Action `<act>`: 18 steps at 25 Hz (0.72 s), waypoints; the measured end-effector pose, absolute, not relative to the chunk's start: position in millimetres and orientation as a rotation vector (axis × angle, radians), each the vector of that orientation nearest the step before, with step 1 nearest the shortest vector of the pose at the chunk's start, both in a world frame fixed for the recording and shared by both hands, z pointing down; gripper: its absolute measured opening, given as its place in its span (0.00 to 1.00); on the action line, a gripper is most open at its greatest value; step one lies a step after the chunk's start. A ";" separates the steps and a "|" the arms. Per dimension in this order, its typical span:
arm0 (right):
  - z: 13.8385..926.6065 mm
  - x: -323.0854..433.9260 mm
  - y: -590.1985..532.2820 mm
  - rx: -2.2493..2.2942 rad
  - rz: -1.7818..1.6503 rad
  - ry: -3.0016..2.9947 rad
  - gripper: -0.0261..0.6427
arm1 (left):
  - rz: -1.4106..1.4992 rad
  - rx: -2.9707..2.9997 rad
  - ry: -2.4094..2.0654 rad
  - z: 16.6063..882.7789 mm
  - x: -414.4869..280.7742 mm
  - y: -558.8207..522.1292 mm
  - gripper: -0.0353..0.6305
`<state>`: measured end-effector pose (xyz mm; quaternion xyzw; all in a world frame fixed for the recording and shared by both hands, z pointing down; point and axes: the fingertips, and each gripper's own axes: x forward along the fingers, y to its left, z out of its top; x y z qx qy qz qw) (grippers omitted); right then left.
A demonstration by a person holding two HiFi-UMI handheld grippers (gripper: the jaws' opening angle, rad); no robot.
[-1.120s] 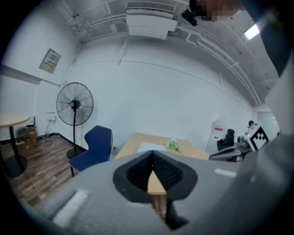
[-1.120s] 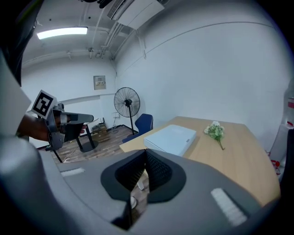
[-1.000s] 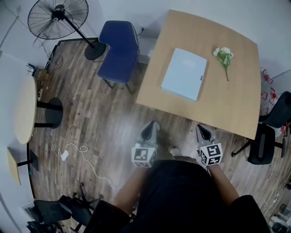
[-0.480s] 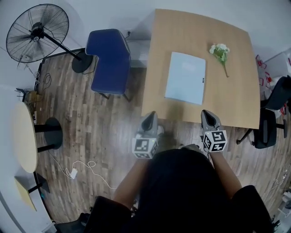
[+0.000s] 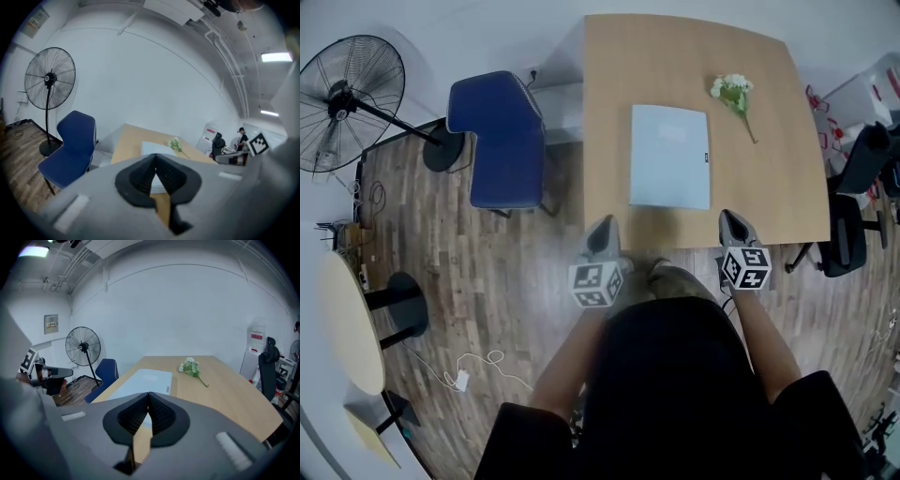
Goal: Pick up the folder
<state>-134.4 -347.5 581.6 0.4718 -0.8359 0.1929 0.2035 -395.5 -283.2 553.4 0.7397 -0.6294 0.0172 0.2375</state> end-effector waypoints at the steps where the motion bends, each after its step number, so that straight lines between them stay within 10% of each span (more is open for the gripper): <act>1: 586.3 -133.3 -351.5 1.320 0.565 -2.327 0.04 | 0.060 2.028 -1.717 557.4 -396.4 -289.1 0.06; 18: 684.7 -143.5 -418.9 1.184 0.889 -2.220 0.16 | 0.295 1.999 -1.514 654.4 -377.8 -382.4 0.06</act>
